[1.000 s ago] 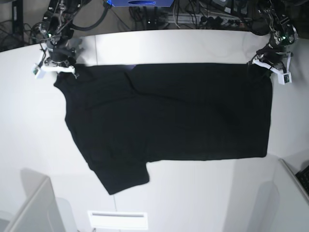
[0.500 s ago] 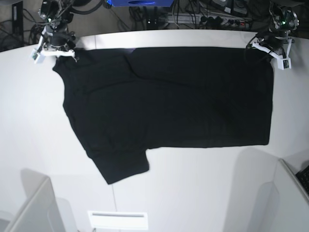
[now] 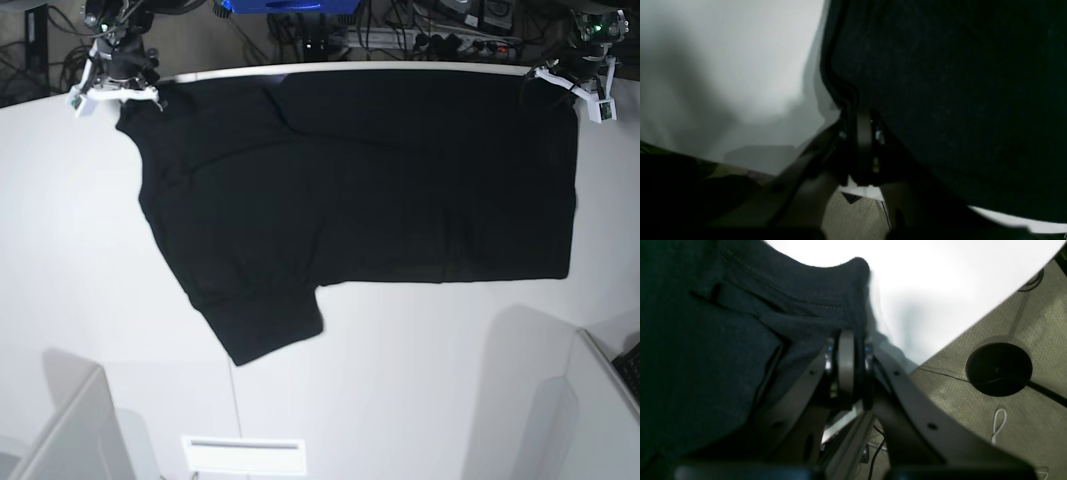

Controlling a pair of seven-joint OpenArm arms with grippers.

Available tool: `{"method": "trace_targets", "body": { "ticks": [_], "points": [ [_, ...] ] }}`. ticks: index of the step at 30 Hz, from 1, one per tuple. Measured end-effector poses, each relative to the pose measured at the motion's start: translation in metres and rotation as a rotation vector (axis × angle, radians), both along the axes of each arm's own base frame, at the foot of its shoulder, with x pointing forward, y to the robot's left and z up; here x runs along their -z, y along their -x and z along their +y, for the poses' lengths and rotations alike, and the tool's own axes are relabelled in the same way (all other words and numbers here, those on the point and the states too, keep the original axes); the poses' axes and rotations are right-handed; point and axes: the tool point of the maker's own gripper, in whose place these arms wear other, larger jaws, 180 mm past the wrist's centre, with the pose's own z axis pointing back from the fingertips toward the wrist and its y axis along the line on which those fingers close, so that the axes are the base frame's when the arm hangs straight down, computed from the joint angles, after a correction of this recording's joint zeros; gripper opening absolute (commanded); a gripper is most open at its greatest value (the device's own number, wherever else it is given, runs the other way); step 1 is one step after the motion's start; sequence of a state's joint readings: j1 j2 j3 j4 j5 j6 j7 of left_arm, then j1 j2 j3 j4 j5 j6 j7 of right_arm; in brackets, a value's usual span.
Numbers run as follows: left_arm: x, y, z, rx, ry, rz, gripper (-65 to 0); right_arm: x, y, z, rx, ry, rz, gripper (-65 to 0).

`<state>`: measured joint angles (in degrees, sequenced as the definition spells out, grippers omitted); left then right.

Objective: Fold the T-shirt properly
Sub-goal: 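Move both grippers down along the shirt sides toward the hem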

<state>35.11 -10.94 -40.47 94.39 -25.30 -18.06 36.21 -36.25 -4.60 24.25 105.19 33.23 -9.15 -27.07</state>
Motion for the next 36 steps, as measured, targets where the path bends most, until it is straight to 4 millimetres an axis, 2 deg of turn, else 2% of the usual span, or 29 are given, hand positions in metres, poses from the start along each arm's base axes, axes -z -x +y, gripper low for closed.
{"method": "trace_targets", "body": {
  "ticks": [7,8,10,12,13,16,17,19,22,26,30,33,36],
  "points": [
    [0.0,0.0,0.0,-0.001,-0.001,0.0,-65.0,-0.002,0.001,0.007,-0.025,-0.032,0.03,-65.0],
    [0.0,0.0,0.0,-0.001,-0.001,0.0,-65.0,-0.002,0.001,0.007,-0.026,-0.032,0.028,-59.7],
    [0.0,0.0,0.0,-0.001,-0.001,0.0,-64.2,-0.003,0.0,0.007,-0.028,-0.026,0.028,-42.9],
    [-0.001,0.001,0.002,-0.01,-0.002,0.0,-50.7,-0.006,-0.001,0.006,-0.027,-0.023,0.018,-30.2],
    [-0.003,0.005,0.007,-0.023,-0.014,0.006,-43.4,-0.007,-0.002,0.006,-0.028,-0.021,0.014,-27.9],
    [-0.023,0.007,0.025,-0.071,-0.074,-0.028,-26.2,-0.013,-0.007,0.006,-0.03,-0.014,-0.004,-30.6],
    [-0.032,0.005,0.031,-0.086,-0.093,-0.049,-22.4,-0.016,-0.008,0.005,-0.031,-0.01,-0.011,-31.8],
    [-0.046,0.001,0.037,-0.094,-0.123,-0.082,-18.8,-0.023,-0.012,0.005,-0.034,-0.001,-0.03,-33.6],
    [-0.062,-0.01,0.038,-0.08,-0.153,-0.122,-18.6,-0.037,-0.026,0.004,-0.042,0.016,-0.079,-33.6],
    [-0.082,-0.032,0.033,-0.047,-0.174,-0.194,-18.6,-0.054,-0.062,-0.003,-0.067,0.04,-0.159,-33.2],
    [-0.088,-0.048,0.032,-0.046,-0.176,-0.236,-18.8,-0.076,-0.096,-0.011,-0.085,0.081,-0.251,-33.0],
    [-0.094,-0.06,0.032,-0.046,-0.177,-0.268,-18.8,-0.081,-0.113,-0.003,-0.116,0.039,-0.252,-32.9],
    [-0.098,-0.067,0.034,-0.049,-0.179,-0.289,-18.8,-0.094,-0.144,-0.002,-0.153,0.034,-0.284,-32.9]
  ]
}}
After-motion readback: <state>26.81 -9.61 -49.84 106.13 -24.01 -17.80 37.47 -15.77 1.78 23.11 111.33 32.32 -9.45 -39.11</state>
